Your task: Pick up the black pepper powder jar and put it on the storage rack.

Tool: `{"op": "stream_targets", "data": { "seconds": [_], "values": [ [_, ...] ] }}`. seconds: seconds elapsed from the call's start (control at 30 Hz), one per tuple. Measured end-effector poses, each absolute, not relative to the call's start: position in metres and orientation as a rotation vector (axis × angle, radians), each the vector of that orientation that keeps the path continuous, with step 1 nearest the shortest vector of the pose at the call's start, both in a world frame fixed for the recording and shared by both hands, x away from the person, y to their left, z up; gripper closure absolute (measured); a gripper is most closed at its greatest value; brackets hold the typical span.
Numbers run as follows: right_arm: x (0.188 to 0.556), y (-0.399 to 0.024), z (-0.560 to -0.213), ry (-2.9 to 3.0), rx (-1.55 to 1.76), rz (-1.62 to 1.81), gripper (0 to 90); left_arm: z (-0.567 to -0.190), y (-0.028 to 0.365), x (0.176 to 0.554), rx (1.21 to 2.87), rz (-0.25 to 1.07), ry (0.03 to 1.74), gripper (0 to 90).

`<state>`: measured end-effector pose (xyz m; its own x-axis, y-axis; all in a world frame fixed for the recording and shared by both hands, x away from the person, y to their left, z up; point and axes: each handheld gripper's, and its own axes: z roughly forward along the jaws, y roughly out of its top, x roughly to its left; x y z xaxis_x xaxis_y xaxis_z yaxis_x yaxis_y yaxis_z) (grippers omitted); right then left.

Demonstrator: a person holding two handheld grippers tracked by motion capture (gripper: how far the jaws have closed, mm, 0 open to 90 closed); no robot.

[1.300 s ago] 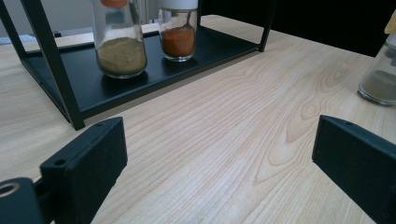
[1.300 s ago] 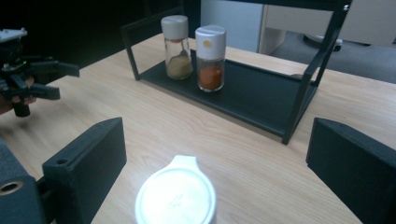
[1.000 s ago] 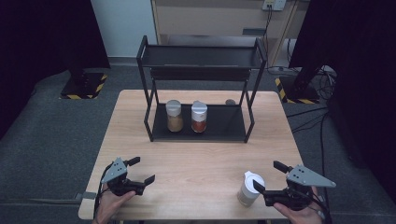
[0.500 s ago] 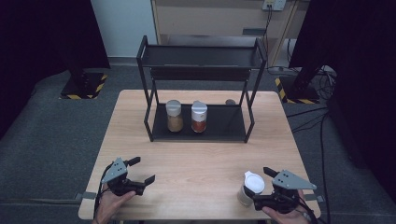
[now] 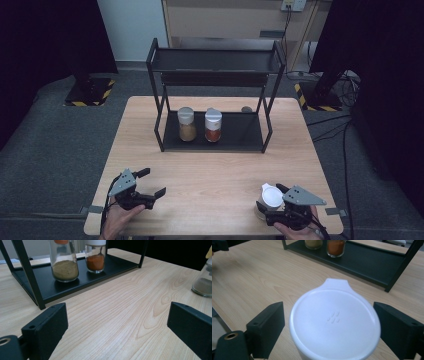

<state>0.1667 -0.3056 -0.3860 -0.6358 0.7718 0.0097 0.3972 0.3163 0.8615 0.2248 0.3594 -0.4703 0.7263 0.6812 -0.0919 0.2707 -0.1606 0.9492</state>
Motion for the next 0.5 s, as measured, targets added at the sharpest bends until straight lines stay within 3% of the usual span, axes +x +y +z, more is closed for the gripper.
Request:
{"op": "stream_targets", "data": {
  "seconds": [0.33,0.5],
  "values": [
    [0.165,-0.305,-0.396,2.174,1.044,1.248,28.9,-0.47,0.359,0.225,1.742,0.429,0.758,2.5],
    [0.161,-0.304,-0.398,2.156,1.042,1.245,31.0,-0.47,0.359,0.225,1.744,0.429,0.758,2.5]
  ]
}}
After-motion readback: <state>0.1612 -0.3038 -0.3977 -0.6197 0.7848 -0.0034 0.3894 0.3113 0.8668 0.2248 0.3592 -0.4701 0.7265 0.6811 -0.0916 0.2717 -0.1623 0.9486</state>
